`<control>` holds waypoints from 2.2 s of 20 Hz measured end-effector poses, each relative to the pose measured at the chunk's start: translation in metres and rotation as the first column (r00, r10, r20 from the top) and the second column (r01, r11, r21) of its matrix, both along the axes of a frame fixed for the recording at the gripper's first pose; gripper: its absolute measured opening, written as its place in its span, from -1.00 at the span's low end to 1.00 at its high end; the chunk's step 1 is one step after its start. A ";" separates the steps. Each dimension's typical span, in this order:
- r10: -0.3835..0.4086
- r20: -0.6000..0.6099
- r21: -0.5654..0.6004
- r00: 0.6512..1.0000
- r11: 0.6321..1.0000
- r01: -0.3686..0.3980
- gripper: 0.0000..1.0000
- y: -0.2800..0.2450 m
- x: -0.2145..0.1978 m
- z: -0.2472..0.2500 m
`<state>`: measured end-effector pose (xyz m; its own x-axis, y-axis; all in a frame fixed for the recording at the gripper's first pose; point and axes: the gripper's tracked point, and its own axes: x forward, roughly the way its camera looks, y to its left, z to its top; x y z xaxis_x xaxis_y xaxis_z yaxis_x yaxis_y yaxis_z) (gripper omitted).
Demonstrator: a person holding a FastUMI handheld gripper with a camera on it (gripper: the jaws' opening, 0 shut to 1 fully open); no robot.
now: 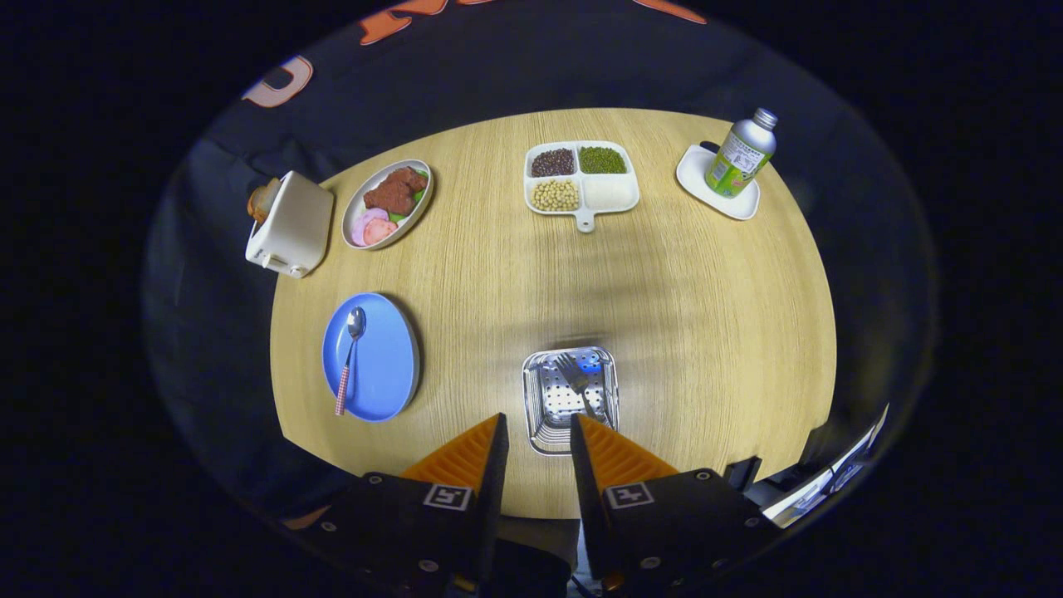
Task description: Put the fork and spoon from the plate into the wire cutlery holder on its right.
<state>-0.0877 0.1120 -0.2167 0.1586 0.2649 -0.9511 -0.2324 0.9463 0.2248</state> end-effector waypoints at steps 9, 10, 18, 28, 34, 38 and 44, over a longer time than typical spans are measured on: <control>-0.038 0.176 0.112 0.984 0.994 0.019 0.41 0.062 -0.003 0.013; -0.050 0.211 0.123 0.976 0.992 0.024 0.43 0.068 0.000 0.016; -0.101 0.528 0.126 0.843 0.991 0.040 0.52 0.109 0.032 0.056; -0.209 0.855 0.171 0.475 0.978 0.122 0.89 0.132 0.065 0.151; -0.170 0.821 0.170 0.545 0.984 0.052 0.90 0.186 0.046 0.127; -0.119 0.771 0.150 0.625 0.989 0.002 0.90 0.225 0.030 0.099; -0.026 0.563 0.110 0.826 0.993 -0.044 0.90 0.263 -0.007 0.016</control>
<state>-0.0949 0.3750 -0.2006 0.6534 0.3686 -0.6612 -0.3596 0.9197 0.1573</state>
